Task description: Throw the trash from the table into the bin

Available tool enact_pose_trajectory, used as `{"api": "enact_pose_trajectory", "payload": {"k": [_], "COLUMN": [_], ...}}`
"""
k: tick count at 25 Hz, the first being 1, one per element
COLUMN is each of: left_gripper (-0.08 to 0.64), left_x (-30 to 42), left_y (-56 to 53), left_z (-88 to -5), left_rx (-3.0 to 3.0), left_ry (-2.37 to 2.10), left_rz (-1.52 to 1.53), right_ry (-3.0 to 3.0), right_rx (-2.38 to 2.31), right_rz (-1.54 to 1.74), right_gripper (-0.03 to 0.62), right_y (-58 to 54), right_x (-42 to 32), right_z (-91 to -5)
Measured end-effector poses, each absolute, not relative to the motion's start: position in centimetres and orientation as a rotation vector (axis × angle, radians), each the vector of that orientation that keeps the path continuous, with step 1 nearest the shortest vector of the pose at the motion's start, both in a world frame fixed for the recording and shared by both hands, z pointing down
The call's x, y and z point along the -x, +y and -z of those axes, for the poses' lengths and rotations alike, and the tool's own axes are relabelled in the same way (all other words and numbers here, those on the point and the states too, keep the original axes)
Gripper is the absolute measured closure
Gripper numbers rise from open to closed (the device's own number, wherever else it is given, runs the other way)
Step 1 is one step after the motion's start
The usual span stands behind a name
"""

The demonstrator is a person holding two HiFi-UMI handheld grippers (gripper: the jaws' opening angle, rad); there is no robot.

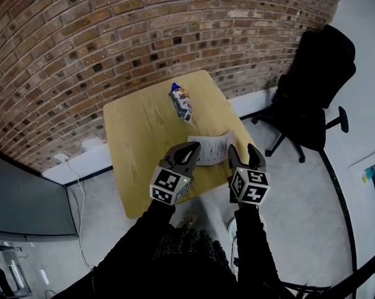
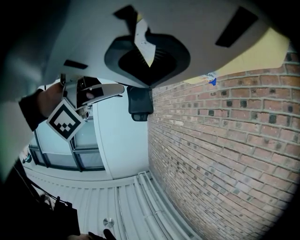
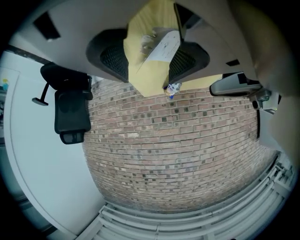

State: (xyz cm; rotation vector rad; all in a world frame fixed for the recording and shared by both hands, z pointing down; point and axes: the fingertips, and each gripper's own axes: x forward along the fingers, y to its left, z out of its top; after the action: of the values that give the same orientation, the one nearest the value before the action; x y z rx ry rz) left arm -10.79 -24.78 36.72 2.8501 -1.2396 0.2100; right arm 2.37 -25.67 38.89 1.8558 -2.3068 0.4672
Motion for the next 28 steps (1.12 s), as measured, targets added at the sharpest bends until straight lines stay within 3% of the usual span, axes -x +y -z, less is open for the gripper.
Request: {"api": "enact_pose_trajectory", "payload": {"k": [4,28], "left_gripper": [0.554,0.554], "left_x": [10.8,11.9], "left_y": [-25.4,-27.9], "left_z": [-36.9,-39.0], "left_rx": [-2.855,-2.865], "left_ry": [-1.231,-1.165], "left_rz": [-0.208,-0.278], "right_ry": [-2.295,-2.225], "right_rx": [-1.835,-1.696], "right_rz": [-0.527,-0.830], "right_gripper": [0.322,0.333], "right_y": [-26.2,-28.4], "right_x": [-1.9,0.9], "right_z": [-40.3,-47.0]}}
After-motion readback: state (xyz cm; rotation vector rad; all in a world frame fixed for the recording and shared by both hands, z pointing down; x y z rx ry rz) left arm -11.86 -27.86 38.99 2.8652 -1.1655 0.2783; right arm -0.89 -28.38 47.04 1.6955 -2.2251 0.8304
